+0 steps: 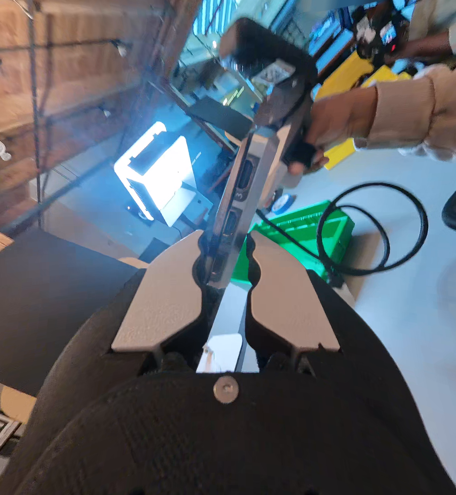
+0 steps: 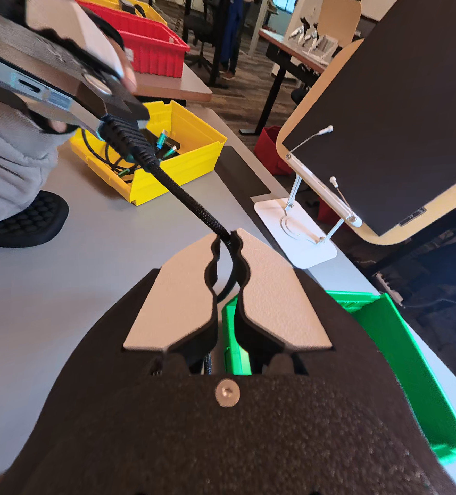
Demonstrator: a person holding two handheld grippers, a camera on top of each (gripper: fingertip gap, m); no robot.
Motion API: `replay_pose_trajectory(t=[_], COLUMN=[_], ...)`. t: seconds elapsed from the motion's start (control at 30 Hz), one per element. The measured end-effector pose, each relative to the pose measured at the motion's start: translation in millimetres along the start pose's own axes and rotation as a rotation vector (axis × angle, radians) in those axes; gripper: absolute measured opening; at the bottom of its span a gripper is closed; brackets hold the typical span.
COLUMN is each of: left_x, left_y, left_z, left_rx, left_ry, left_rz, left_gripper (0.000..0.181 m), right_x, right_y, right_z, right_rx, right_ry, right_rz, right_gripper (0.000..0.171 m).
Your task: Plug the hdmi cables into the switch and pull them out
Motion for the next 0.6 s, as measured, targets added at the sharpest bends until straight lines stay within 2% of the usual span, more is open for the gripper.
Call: replay_pose_trajectory(t=[0.13,0.2,0.37,0.47,0.6], left_x=[4.4,4.5,4.2,4.5,8.1], left_y=[-4.0,-4.9,-26.9,-39.5,-41.0], left_z=[3.4,1.5,-22.6,-36.0,-36.4], left_rx=[-0.001,0.002,0.25,0.401,0.465], left_ry=[-0.006,0.024,0.249,0.368,0.44], left_rz=[0.009,-0.036,-0.292,-0.402,-0.473], left_gripper=[0.028,0.026,0.023,0.022,0.022], right_x=[-2.0,-3.9,-40.6,-65.3,-87.1], right_y=[3.5,0.9,-18.5,-29.5,-34.8], right_z=[0.7,-2.2,-18.0,-23.0,-14.5], right_rx=[-0.049,-0.011,0.222,0.29,0.331], right_ry=[0.001,-0.02,-0.2,-0.35,-0.484], right_rz=[-0.012,-0.036,-0.31,-0.326,-0.308], right_gripper=[0.007,0.007,0.007,0.013,0.024])
Point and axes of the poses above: each gripper's, where its closed fingertips meet, z out along the fingers, y out of its underside, x = y × z across the jaws, the point moved 4 cm from there along -z, back along the fingers, and after that the axes turned 10 degrees about -z, right-handed, at the moved point
